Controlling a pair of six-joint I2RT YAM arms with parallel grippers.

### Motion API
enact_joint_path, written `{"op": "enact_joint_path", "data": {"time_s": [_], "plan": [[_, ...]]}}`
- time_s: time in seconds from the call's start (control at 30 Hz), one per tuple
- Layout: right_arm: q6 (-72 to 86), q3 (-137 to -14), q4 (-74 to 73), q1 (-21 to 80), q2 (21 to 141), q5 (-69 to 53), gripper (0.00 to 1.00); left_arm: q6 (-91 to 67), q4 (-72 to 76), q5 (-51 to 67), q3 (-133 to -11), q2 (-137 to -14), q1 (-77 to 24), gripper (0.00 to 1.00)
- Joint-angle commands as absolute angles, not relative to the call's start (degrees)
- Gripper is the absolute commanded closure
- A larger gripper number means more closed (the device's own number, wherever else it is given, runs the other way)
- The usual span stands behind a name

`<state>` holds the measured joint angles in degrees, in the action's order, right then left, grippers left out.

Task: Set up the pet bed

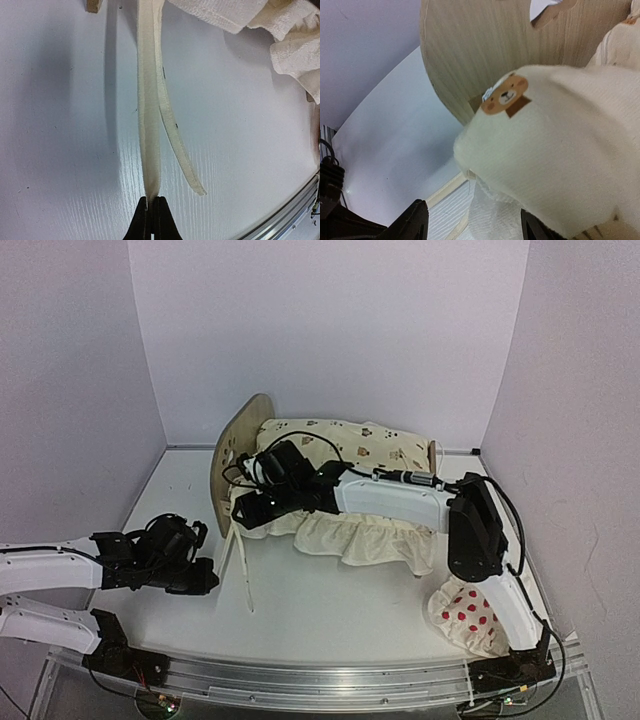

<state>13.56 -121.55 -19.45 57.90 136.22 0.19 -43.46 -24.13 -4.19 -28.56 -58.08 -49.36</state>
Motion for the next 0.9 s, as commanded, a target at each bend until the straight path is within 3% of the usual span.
{"op": "enact_joint_path", "data": {"time_s": [0.0, 0.4, 0.87], "plan": [[12.22, -125.95, -16.66, 54.97, 136.83, 3.48, 0.35, -43.1, -26.54, -2.25, -30.76, -57.86, -49.75, 1.0], [13.81, -129.54, -16.17, 53.07, 140.66, 2.44, 0.34, -42.99, -27.28, -0.43, -32.34, -59.1, -49.75, 1.0], [16.57, -117.78, -16.48, 53.39, 129.23, -20.8, 0.21, -44.54, -27.62, 2.98, -31.26, -61.37, -50.71, 1.0]]}}
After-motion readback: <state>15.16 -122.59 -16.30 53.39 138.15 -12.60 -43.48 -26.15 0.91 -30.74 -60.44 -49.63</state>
